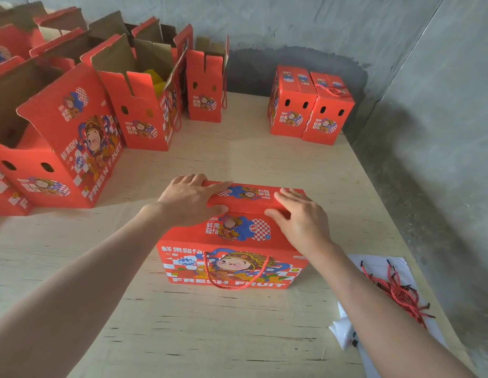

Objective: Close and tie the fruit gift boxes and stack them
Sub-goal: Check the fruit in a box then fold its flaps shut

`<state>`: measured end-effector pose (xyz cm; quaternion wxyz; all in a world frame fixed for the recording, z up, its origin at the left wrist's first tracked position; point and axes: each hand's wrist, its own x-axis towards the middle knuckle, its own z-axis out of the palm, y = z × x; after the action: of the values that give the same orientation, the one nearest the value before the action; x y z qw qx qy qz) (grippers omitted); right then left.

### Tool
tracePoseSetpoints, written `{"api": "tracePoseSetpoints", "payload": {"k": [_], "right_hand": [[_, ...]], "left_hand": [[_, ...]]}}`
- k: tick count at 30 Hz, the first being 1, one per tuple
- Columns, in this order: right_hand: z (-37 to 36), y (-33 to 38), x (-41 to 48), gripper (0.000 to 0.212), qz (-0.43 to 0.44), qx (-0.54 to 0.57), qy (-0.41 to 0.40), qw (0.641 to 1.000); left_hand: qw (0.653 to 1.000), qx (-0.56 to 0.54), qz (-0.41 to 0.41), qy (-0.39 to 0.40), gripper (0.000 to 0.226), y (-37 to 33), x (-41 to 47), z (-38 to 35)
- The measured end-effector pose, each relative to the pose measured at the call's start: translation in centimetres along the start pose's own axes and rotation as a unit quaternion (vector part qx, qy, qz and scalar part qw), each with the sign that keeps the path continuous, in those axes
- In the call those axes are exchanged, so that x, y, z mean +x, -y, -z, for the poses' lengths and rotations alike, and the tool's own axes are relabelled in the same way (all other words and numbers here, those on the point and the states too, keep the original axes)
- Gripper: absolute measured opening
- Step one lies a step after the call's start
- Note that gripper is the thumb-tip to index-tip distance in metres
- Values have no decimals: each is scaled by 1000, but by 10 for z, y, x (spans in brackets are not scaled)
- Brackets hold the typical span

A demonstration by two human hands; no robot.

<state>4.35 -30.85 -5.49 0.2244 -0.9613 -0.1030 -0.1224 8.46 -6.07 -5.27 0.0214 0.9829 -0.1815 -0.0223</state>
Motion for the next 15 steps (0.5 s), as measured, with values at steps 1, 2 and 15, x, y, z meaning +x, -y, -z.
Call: {"api": "tracePoseSetpoints", "payload": {"k": [1,2,15], "right_hand": [[-2,5,1,46,-10,-10,-2,1000],[-5,10,2,44,-14,-21,-3,1000],[-14,16,-4,40,-14,-78,17,997]], "left_hand": [[1000,2,-1,-7,64,0,0,-1],[1000,4,-3,-18,63,-1,-1,-2],[993,-64,-98,10,54,28,1,4]]}}
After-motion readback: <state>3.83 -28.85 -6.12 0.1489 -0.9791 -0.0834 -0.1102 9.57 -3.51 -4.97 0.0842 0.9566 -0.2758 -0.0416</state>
